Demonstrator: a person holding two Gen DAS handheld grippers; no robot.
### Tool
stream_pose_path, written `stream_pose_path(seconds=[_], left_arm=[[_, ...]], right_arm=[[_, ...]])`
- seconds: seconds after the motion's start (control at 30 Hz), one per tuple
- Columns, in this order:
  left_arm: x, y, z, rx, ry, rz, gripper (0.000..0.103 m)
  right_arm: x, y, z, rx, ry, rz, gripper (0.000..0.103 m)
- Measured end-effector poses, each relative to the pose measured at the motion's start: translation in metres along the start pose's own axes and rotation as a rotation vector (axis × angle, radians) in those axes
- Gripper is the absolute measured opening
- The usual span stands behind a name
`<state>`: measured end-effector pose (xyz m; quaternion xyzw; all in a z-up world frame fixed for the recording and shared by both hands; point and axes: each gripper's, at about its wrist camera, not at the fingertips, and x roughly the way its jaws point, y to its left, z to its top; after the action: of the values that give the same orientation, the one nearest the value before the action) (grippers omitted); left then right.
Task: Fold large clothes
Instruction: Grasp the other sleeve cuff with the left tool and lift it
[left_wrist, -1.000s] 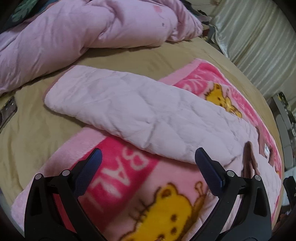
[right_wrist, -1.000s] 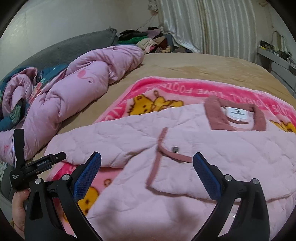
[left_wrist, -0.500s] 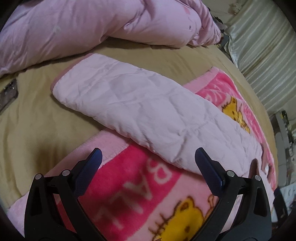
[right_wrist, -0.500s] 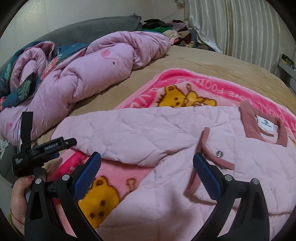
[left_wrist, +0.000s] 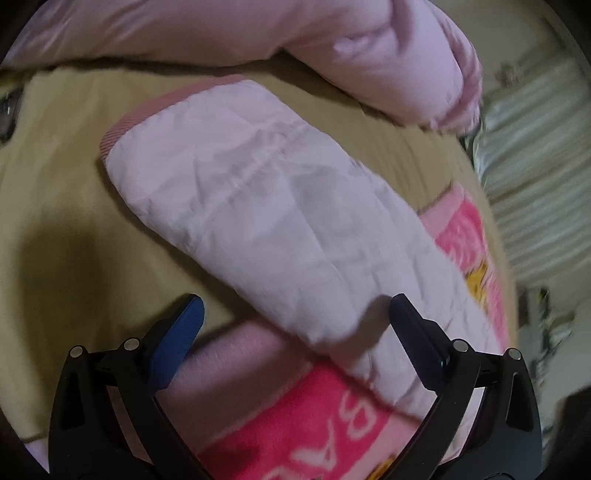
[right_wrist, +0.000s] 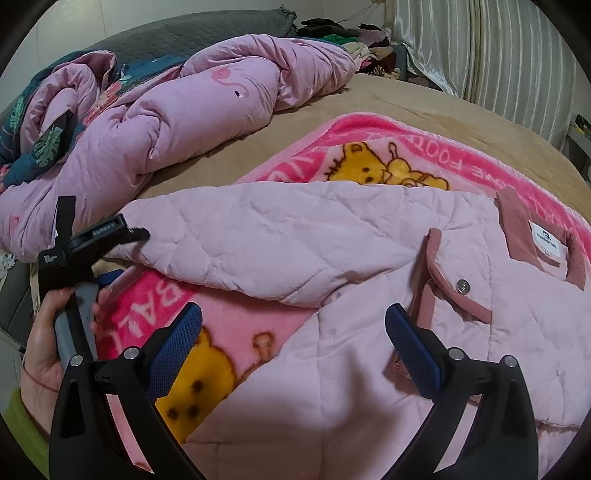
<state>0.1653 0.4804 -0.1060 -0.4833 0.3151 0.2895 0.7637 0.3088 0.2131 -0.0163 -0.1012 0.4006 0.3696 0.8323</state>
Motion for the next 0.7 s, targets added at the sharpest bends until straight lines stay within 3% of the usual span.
stream_pose_path(seconds=[0.2, 0.23, 0.27, 0.3, 0.37, 0.53, 0.7], left_arm=[[-0.002, 0.014, 0.005, -0.109, -0.076, -0.059, 0.094], [-0.005, 0.016, 0.005, -0.126, -0.103, -0.068, 0.09], [-0.007, 0.017, 0.005, -0.128, -0.119, -0.069, 0.063], [-0.007, 0.016, 0.006, -0.119, -0.122, -0.07, 0.046], [-0.007, 0.017, 0.007, -0.116, -0.116, -0.083, 0.03], [-0.029, 0.002, 0.01, -0.061, -0.152, -0.136, 0.02], [-0.061, -0.021, 0.009, 0.011, -0.2, -0.16, 0.018]], right_arm=[[-0.005, -0.018, -0.004, 0.037, -0.001, -0.016, 0.099], [-0.006, -0.022, -0.005, 0.049, -0.005, -0.021, 0.099], [-0.01, -0.027, -0.006, 0.066, -0.013, -0.023, 0.099], [-0.012, -0.029, -0.007, 0.078, -0.019, -0.022, 0.099], [-0.018, -0.036, -0.01, 0.102, -0.032, -0.022, 0.099], [-0.031, -0.049, -0.019, 0.145, -0.048, -0.026, 0.099], [-0.048, -0.065, -0.031, 0.197, -0.07, -0.034, 0.099]])
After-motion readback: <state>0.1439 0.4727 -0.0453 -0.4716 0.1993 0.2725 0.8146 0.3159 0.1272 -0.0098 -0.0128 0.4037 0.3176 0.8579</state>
